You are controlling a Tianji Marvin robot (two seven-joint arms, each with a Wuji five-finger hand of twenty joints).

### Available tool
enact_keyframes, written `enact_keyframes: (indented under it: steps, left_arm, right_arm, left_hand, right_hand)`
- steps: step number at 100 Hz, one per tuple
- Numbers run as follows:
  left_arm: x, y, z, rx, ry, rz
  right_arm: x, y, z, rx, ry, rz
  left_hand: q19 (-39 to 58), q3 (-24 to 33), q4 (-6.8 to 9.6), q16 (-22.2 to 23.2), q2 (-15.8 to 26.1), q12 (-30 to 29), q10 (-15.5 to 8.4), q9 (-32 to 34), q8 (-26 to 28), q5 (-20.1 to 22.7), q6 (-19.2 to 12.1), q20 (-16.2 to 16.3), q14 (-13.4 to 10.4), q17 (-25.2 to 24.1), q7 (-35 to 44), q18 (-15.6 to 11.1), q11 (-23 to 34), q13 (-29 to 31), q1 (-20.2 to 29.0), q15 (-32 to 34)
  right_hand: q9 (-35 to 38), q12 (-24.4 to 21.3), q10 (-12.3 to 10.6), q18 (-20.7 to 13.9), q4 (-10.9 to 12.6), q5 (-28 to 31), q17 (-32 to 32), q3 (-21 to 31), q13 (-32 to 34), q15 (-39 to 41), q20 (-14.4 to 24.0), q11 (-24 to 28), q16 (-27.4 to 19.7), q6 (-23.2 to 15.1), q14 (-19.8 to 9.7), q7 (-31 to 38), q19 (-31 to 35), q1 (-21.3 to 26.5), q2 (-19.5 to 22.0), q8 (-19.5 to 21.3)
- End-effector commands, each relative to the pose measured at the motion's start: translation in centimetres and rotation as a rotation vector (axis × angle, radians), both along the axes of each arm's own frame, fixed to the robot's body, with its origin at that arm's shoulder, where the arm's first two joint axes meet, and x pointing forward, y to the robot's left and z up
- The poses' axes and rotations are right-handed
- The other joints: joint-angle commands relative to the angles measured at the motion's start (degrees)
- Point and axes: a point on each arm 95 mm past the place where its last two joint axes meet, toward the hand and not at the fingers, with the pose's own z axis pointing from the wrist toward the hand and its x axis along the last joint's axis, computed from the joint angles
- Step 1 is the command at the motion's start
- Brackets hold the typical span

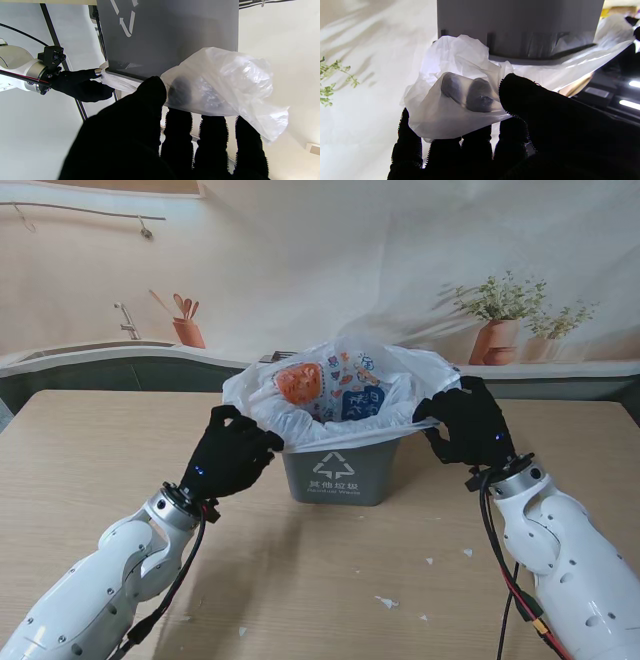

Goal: Fit the garbage bag over the bin

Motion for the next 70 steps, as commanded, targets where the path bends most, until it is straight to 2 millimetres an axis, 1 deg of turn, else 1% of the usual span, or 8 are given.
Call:
enact_keyframes:
  steps: [1,14,15,20,32,38,58,70]
  left_arm:
    - [-0.2,0.3,-0.8,0.028,0.03,0.011]
    - [-0.4,0.3,-1.1,0.042,0.047,0.015]
    - [-0.4,0.3,-1.1,0.043,0.049,0.016]
    - [-0.5,0.4,-1.3,0.047,0.059,0.02]
    - [-0.7,0.7,-1.6,0.058,0.079,0.028]
    - [-0.7,0.9,-1.8,0.065,0.089,0.033]
    - [-0.8,1.3,-2.3,0.061,0.116,0.055]
    - [-0.6,1.5,-2.5,0.062,0.127,0.063]
  right_arm:
    - [0.1,-1.0,-0.8,-0.013,0.03,-0.014]
    - [0.1,-1.5,-1.4,-0.018,0.039,-0.006]
    - [0.1,-1.6,-1.4,-0.018,0.04,-0.005]
    - [0.1,-1.7,-1.6,-0.021,0.045,-0.002]
    - [0.3,-1.9,-2.0,-0.024,0.059,0.004]
    - [0.4,-1.8,-2.2,-0.024,0.07,0.008]
    - [0.5,-1.7,-3.2,-0.075,0.091,0.018]
    - [0.5,-1.7,-3.7,-0.094,0.107,0.02]
  left_hand:
    - [-1.45,2.4,-0.15,1.28,-0.3,1.94,-0.3,0.47,1.48,2.61,-1.96,-0.75,1.5,-0.84,4.6,1.53,1.7,-0.72,0.45,1.41]
    - [-1.27,2.86,-0.22,1.36,-0.59,1.97,-0.51,0.89,1.35,2.73,-1.84,-0.66,1.64,-0.68,4.68,1.56,1.75,-0.44,0.27,1.56]
    - [-1.26,2.93,-0.23,1.37,-0.64,1.95,0.11,0.85,1.32,2.76,-1.78,-0.66,1.69,-0.67,4.68,1.6,1.69,-0.4,0.26,1.57]
    - [-1.26,3.12,-0.28,1.38,-0.66,1.97,-0.42,1.0,1.2,2.86,-1.78,-0.65,1.62,-0.67,4.66,1.65,1.75,-0.27,0.08,1.61]
    - [-1.18,3.44,-0.34,1.39,-0.78,1.93,-0.45,1.24,1.1,2.96,-1.73,-0.61,1.64,-0.54,4.71,1.67,1.73,0.04,-0.1,1.64]
    - [-1.17,3.59,-0.36,1.37,-0.84,1.89,-0.49,1.2,1.05,2.93,-1.71,-0.59,1.64,-0.55,4.71,1.67,1.64,-0.02,-0.15,1.58]
    - [-1.17,3.81,-0.43,1.36,-0.89,1.87,-0.5,1.2,0.87,2.96,-1.61,-0.57,1.67,-0.55,4.68,1.67,1.5,-0.02,-0.24,1.5]
    - [-1.18,3.81,-0.48,1.36,-0.87,1.87,-0.47,1.16,0.81,2.96,-1.51,-0.56,1.67,-0.55,4.68,1.67,1.41,-0.07,-0.26,1.45]
  right_hand:
    - [-0.66,-0.46,-0.02,-0.85,-1.05,-0.43,-1.42,3.23,-0.68,-0.02,-0.89,2.3,0.42,-3.4,2.25,3.72,1.42,1.99,-0.65,1.51]
    - [-1.37,-1.71,0.16,-0.79,-1.22,0.07,-1.59,3.98,-1.2,-1.29,-1.08,0.17,-0.07,-4.69,2.45,3.28,1.19,1.9,-1.45,1.98]
    - [-1.43,-1.77,0.18,-0.78,-1.23,0.09,-1.63,3.99,-1.23,-1.33,-1.11,0.08,-0.08,-4.74,2.46,3.25,1.14,1.88,-1.49,2.0]
    - [-1.94,-2.43,0.42,-0.76,-1.28,0.39,-1.64,4.18,-1.69,-1.91,-1.26,-0.87,-0.29,-5.14,2.46,3.02,0.88,1.75,-1.66,2.15]
    - [-4.26,-6.03,1.63,-0.62,-1.38,0.74,-1.95,4.64,-3.17,-4.12,-1.94,-4.87,-1.09,-5.67,2.65,2.45,-0.27,1.63,-2.16,2.67]
    - [-5.44,-7.49,2.04,-0.61,-1.36,1.1,-2.02,4.86,-3.9,-4.97,-2.11,-6.06,-1.38,-5.84,2.9,2.22,-0.52,1.65,-2.51,2.69]
    - [-10.12,-7.65,1.78,-0.94,-1.4,1.58,-3.07,5.14,-7.45,-6.44,-2.5,-6.75,-1.7,-6.15,2.75,1.8,-1.59,1.49,-2.97,2.69]
    - [-10.96,-7.54,1.69,-0.97,-1.38,1.83,-3.09,5.37,-8.06,-6.61,-2.47,-6.61,-1.68,-5.69,2.92,1.63,-1.81,1.56,-3.32,2.59]
